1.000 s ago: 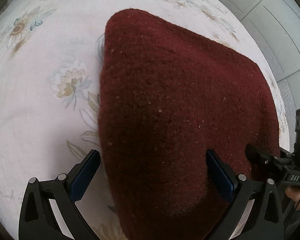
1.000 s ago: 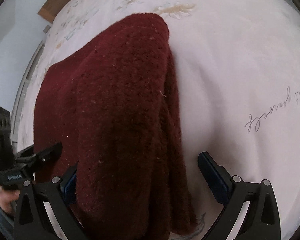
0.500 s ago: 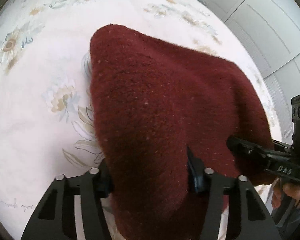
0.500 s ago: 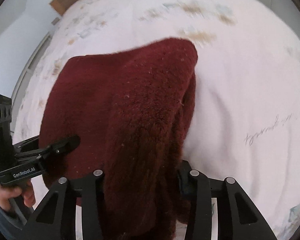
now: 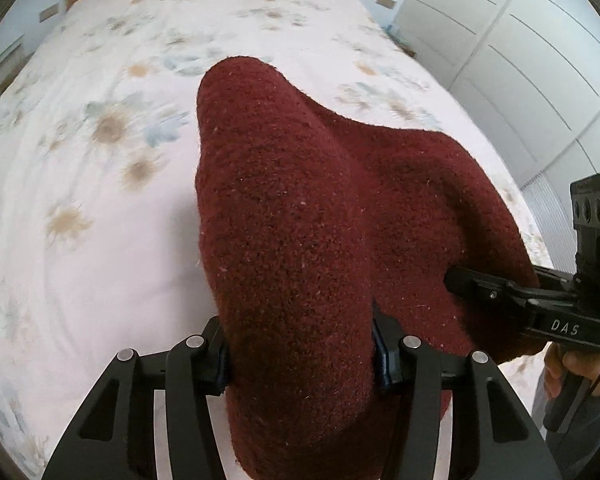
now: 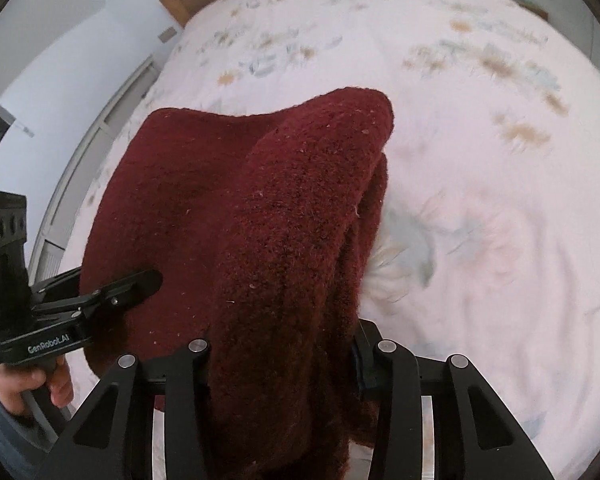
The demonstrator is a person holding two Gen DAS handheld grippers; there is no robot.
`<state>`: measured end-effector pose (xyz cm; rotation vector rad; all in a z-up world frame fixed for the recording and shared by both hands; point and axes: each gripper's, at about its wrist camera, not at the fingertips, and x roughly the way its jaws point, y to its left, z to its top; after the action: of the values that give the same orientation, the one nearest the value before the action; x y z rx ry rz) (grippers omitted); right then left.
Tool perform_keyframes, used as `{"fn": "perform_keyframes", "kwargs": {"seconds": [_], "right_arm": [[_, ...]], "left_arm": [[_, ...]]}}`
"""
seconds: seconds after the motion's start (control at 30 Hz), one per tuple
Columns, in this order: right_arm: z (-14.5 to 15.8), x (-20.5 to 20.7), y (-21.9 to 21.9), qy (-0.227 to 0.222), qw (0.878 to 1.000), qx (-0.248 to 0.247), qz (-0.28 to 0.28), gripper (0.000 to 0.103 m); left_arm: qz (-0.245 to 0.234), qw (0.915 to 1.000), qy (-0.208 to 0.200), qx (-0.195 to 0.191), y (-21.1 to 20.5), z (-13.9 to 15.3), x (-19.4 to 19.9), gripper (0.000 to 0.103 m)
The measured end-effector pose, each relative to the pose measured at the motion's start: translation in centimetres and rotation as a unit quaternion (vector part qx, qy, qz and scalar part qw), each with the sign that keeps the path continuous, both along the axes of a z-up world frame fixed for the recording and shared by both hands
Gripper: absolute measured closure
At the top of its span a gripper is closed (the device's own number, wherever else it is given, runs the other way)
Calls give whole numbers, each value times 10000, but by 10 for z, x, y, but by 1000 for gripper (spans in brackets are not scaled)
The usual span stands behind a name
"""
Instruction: Fold small clothes
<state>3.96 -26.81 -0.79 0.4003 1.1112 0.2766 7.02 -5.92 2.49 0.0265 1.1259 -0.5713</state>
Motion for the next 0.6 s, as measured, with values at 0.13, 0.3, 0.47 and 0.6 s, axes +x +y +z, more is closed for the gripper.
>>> {"fn": "perform_keyframes", "kwargs": {"seconds": [0.13, 0.3, 0.47, 0.6], "right_arm": [[-32, -2, 16, 292, 9990, -348, 26, 58], [-40, -2, 10, 326, 9991, -259, -64, 45], [-22, 8, 14, 157, 9977, -642, -118, 37], [-9, 0, 11, -122, 9958, -901, -138, 22]], "left_arm": [[177, 9994, 237, 180, 17, -36, -3, 54], [389, 9987, 296, 109, 29, -70, -12, 43], [525, 9978, 281, 279, 25, -58, -20, 36], [753, 9957, 163, 523, 15, -38, -27, 28]]}}
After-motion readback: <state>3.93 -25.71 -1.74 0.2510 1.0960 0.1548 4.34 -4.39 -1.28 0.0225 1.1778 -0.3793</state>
